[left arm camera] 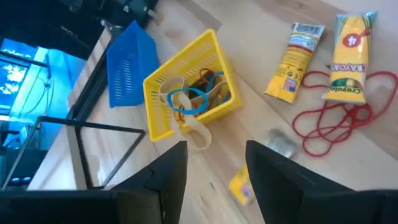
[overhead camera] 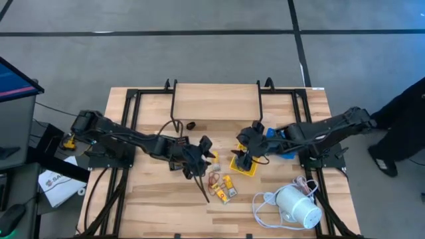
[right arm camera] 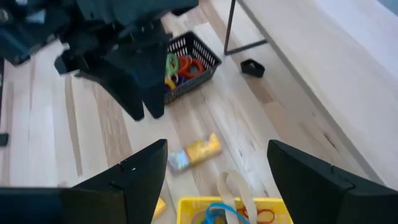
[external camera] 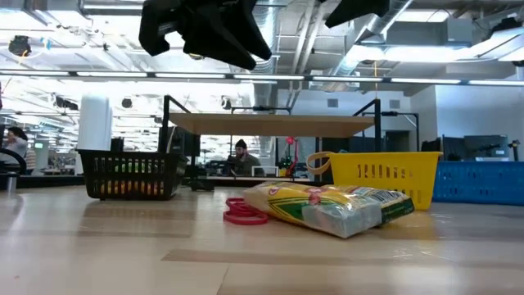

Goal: Pick & Place Office Desk Supplies
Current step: Adjust the black bin

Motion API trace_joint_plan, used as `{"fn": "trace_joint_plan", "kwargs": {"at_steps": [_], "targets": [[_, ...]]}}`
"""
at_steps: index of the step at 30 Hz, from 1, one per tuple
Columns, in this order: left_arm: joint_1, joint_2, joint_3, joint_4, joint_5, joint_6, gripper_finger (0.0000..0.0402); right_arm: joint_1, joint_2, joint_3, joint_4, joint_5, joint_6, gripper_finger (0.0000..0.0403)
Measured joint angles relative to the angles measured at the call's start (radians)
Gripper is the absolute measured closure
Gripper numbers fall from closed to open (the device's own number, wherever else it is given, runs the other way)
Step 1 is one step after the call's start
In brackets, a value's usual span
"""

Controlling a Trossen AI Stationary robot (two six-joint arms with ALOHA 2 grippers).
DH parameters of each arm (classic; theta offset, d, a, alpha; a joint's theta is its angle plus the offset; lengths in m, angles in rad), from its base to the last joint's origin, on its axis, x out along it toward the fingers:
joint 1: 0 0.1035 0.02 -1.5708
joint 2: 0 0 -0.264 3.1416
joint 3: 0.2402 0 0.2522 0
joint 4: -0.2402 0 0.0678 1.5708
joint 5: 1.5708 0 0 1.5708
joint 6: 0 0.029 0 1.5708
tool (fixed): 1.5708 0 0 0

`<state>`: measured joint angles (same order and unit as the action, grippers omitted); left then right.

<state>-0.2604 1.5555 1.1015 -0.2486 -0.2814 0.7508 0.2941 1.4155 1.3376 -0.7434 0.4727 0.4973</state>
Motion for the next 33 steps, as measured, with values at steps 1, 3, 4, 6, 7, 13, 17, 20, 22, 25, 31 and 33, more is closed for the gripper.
{"fn": "trace_joint_plan", "kwargs": {"at_steps": [1, 3, 4, 6, 7, 13, 17, 20, 22, 25, 31, 33], "targets": [[-0.001, 0.004, 0.0, -0.002, 0.001, -0.004, 0.0245, 0.001, 0.001, 0.0, -0.008, 0.0, 0.0, 0.0129], [-0.002, 0.023, 0.0, -0.007, 0.004, -0.028, 0.0245, 0.007, 0.01, 0.0, -0.01, 0.0, 0.0, 0.0129], [-0.001, 0.035, -0.002, -0.016, 0.009, -0.042, 0.0245, 0.008, 0.013, 0.0, -0.011, 0.0, 0.0, 0.0129], [0.01, 0.075, -0.001, -0.009, 0.025, -0.049, 0.0245, 0.008, 0.022, -0.002, -0.018, -0.001, 0.0, 0.0129], [0.015, 0.096, -0.001, -0.027, 0.024, -0.048, 0.0245, 0.008, 0.027, -0.001, -0.011, 0.0, 0.0, 0.0129], [0.077, 0.239, -0.003, -0.058, 0.019, 0.104, 0.0245, 0.014, 0.029, -0.001, -0.024, -0.003, 0.0, 0.0129], [0.114, 0.293, -0.002, -0.058, 0.021, 0.193, 0.0245, 0.032, 0.027, -0.001, -0.028, -0.003, 0.001, 0.0129], [0.137, 0.303, -0.002, -0.048, 0.029, 0.215, 0.0243, 0.042, 0.028, -0.001, -0.032, -0.004, 0.001, 0.0129], [0.151, 0.302, -0.001, -0.044, 0.057, 0.229, 0.0236, 0.047, 0.028, -0.001, -0.034, -0.004, 0.001, 0.0129], [0.153, 0.302, -0.001, -0.041, 0.054, 0.254, 0.0216, 0.047, 0.028, -0.001, -0.038, -0.004, 0.0, 0.0129], [0.143, 0.302, -0.001, -0.019, 0.045, 0.311, 0.0183, 0.046, 0.028, -0.001, -0.042, -0.004, -0.006, 0.0129], [0.143, 0.302, -0.001, -0.006, 0.038, 0.329, 0.0177, 0.046, 0.028, -0.001, -0.042, -0.004, -0.008, 0.0129]]}}
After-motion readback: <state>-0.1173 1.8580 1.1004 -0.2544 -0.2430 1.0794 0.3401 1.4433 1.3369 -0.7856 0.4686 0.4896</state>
